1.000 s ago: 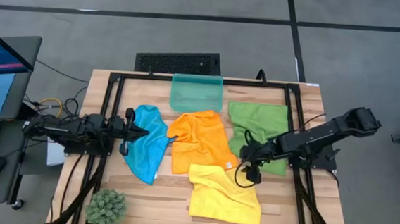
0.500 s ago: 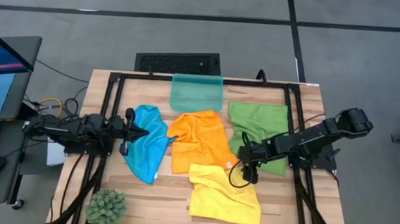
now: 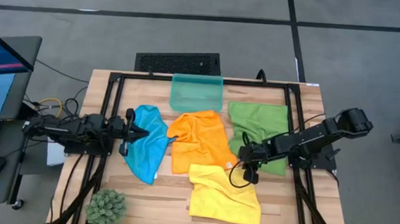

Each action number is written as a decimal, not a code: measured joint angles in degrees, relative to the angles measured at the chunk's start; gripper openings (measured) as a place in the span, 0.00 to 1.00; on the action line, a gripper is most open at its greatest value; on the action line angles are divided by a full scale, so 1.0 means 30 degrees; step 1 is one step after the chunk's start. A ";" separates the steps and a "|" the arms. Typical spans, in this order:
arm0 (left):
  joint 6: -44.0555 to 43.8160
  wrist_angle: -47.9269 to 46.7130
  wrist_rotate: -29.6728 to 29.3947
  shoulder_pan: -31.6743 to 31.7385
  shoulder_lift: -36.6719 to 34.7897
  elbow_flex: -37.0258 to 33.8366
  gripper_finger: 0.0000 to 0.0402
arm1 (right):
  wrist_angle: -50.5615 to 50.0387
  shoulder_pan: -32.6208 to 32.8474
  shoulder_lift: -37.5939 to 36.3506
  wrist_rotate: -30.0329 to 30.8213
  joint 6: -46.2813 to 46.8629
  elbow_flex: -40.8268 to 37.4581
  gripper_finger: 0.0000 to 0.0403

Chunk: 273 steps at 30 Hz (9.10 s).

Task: Roll microfiber towels into tight, uniform cylinder then place into a basket
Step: Fold the yellow microfiber towel

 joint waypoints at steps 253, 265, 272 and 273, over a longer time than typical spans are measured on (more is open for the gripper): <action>-1.0150 0.1743 -0.7242 -1.2070 2.1539 1.4997 0.00 | -0.8640 1.3428 0.0291 1.5995 0.6036 1.7043 0.01; -1.2878 0.2738 -0.6295 -1.3182 2.1201 1.4997 0.00 | -0.6441 1.4428 0.0291 1.5995 0.6324 1.7143 0.01; -1.2955 0.2305 -0.7185 -1.3838 2.1201 1.5904 0.00 | -0.5790 1.4937 0.0298 1.5987 0.6331 1.7136 0.01; -1.2959 0.2103 -0.7362 -1.3905 2.1201 1.6057 0.00 | -0.5790 1.4940 0.0299 1.5987 0.6326 1.7136 0.01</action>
